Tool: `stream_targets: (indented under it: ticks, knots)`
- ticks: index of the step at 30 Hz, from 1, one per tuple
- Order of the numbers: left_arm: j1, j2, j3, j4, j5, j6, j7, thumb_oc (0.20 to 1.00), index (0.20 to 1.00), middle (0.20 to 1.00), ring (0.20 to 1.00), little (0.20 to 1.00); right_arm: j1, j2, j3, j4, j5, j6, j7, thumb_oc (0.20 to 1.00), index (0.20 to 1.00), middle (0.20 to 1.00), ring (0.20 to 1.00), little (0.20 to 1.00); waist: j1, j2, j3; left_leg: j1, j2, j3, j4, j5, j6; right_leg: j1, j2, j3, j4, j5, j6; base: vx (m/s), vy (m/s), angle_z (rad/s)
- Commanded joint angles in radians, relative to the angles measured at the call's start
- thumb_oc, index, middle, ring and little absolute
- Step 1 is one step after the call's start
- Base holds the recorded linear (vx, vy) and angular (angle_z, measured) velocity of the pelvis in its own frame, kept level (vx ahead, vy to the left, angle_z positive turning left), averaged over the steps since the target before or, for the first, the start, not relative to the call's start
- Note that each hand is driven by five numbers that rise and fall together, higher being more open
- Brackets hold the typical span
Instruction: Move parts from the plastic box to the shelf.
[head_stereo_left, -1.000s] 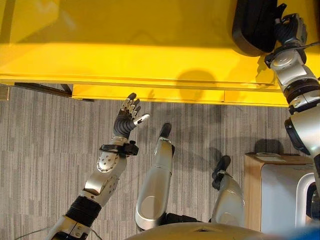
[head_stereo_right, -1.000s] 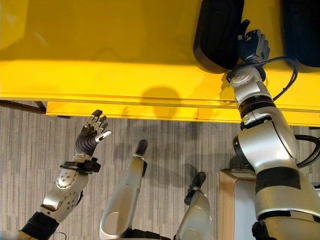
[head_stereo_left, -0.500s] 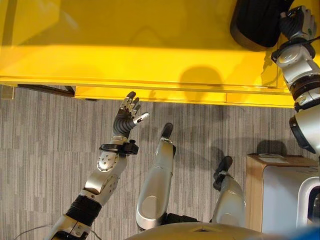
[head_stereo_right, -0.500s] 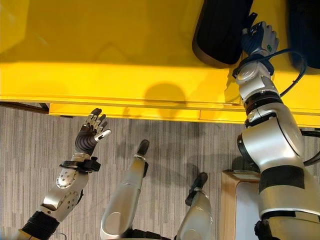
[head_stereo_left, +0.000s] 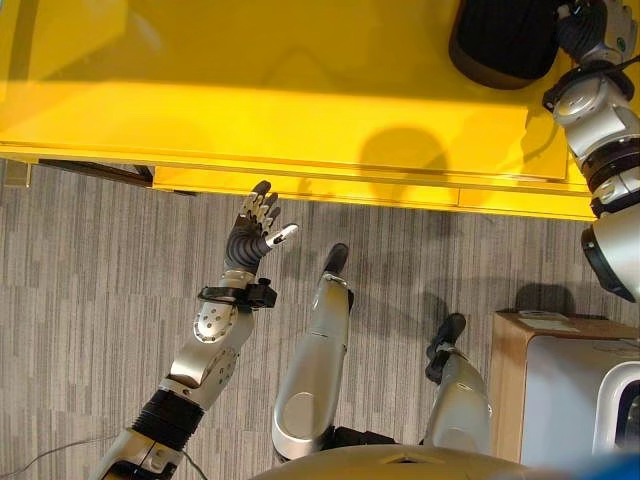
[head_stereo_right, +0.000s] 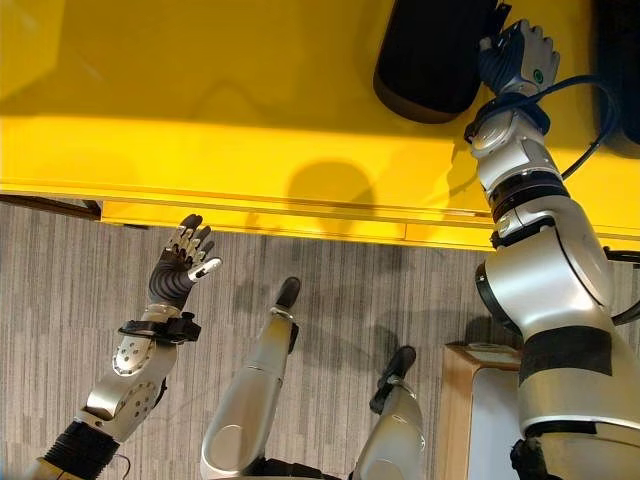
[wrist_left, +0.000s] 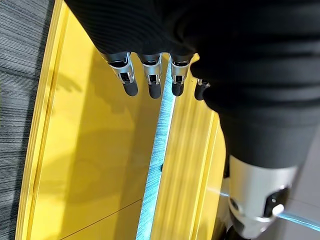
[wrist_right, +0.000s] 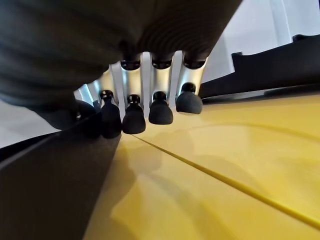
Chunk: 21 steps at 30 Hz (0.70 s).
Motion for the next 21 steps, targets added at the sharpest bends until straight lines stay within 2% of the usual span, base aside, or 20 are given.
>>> stream_targets:
  ticks: [1, 21]
  knots:
    - [-0.026, -0.003, -0.008, -0.022, 0.016, -0.071, 0.016, 1.000, 1.000, 1.000, 1.000, 1.000, -0.083, -0.087, 0.046, -0.054, -0.042, -0.021, -0.042, 0.200, 0.200, 0.200, 0.200, 0.200, 0.015, -0.004, -0.030, -0.008, -0.014, 0.109, -0.008, -0.047, 0.032, -0.012, 0.038, 0.023, 0.168, -0.106, -0.057, 0.00, 0.000, 0.00]
    - [-0.022, 0.002, 0.009, -0.017, 0.019, -0.080, 0.022, 1.000, 1.000, 1.000, 1.000, 1.000, -0.056, -0.084, 0.084, -0.068, -0.130, -0.013, -0.043, 0.200, 0.200, 0.200, 0.200, 0.200, 0.002, -0.008, -0.014, -0.001, -0.003, 0.119, -0.004, -0.046, 0.030, -0.025, 0.043, 0.036, 0.183, -0.111, -0.063, 0.00, 0.000, 0.00]
